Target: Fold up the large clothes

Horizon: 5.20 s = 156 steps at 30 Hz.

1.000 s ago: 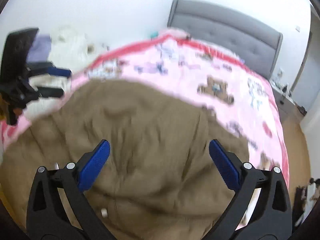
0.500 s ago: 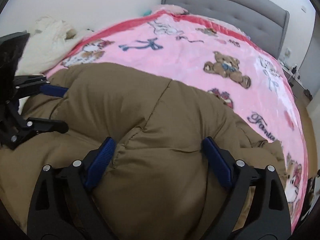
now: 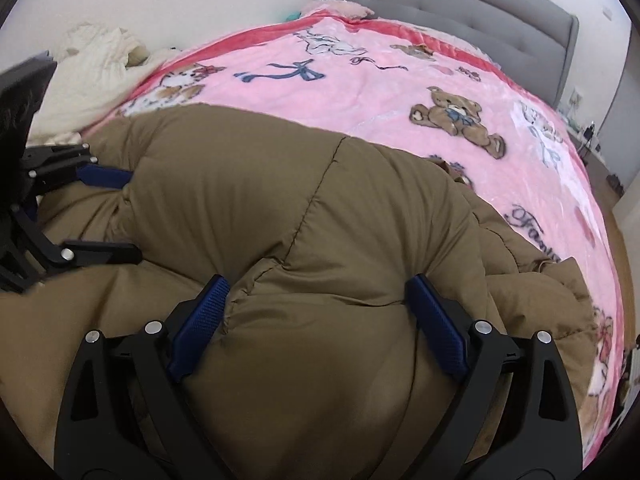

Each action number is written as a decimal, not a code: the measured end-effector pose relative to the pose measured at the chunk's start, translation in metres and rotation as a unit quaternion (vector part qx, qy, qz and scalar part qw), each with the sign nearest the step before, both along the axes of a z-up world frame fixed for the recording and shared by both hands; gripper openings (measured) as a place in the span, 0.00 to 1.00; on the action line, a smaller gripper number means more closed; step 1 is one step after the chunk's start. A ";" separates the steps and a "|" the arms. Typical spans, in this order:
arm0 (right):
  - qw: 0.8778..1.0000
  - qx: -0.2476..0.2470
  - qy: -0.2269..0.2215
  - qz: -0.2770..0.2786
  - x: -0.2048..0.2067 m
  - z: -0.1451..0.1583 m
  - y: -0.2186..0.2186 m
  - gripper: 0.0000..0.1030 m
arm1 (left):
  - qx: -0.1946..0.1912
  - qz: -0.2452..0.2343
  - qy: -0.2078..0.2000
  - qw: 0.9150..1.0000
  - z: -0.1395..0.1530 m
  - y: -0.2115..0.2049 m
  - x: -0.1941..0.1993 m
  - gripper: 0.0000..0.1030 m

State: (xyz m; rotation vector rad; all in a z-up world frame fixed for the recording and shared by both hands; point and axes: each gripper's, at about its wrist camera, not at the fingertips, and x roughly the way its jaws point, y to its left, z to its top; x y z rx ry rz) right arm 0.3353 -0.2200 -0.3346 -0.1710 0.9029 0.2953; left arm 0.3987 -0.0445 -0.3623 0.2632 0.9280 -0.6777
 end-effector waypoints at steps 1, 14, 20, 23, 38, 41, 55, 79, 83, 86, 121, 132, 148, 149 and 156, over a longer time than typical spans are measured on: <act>1.000 0.007 -0.001 -0.009 -0.002 0.008 -0.002 0.82 | -0.006 0.011 0.006 1.000 0.008 0.003 -0.002 0.77; 0.998 -0.002 -0.055 0.037 -0.092 0.037 0.021 0.88 | -0.025 0.018 0.012 0.999 0.037 0.015 -0.059 0.77; 0.998 -0.042 -0.036 0.040 -0.091 0.000 0.022 0.92 | -0.013 0.013 0.022 1.000 0.011 0.018 -0.063 0.77; 0.998 -0.045 -0.027 0.029 -0.088 -0.012 0.020 0.92 | -0.009 0.009 0.022 1.000 0.000 0.017 -0.063 0.77; 0.992 0.106 -0.054 0.047 -0.072 0.083 -0.023 0.92 | -0.037 0.002 -0.045 0.998 0.086 0.053 -0.035 0.84; 0.990 0.130 -0.048 0.009 -0.021 0.101 -0.043 0.92 | -0.013 0.034 -0.064 0.997 0.093 0.061 0.025 0.87; 0.955 0.236 0.156 -0.090 0.125 0.006 -0.079 0.21 | -0.090 0.099 0.164 0.977 0.015 0.051 0.120 0.26; 0.981 0.140 -0.100 -0.085 0.021 0.070 -0.068 0.85 | -0.123 0.119 -0.057 0.984 0.060 0.098 0.043 0.68; 0.992 0.086 -0.088 -0.036 -0.019 0.059 -0.039 0.85 | -0.091 0.070 -0.061 0.992 0.051 0.082 0.002 0.68; 0.997 0.033 -0.065 -0.034 -0.029 0.033 -0.024 0.85 | -0.054 0.051 -0.058 0.996 0.030 0.075 -0.009 0.68; 0.969 -0.223 0.021 -0.100 -0.437 0.031 -0.047 0.92 | 0.127 0.023 -0.037 0.991 0.044 0.215 -0.401 0.94; 0.946 -0.305 -0.037 -0.104 -0.476 -0.017 -0.073 0.92 | 0.216 0.057 -0.074 0.972 -0.029 0.197 -0.440 0.88; 0.943 -0.280 -0.068 -0.166 -0.456 -0.018 -0.110 0.86 | 0.245 0.072 -0.154 0.955 -0.012 0.210 -0.410 0.69; 0.943 -0.281 -0.065 -0.165 -0.451 -0.024 -0.109 0.86 | 0.248 0.066 -0.152 0.955 -0.014 0.208 -0.412 0.69; 0.957 -0.214 -0.044 -0.192 -0.416 -0.024 -0.118 0.53 | 0.216 0.108 -0.126 0.962 -0.010 0.216 -0.386 0.64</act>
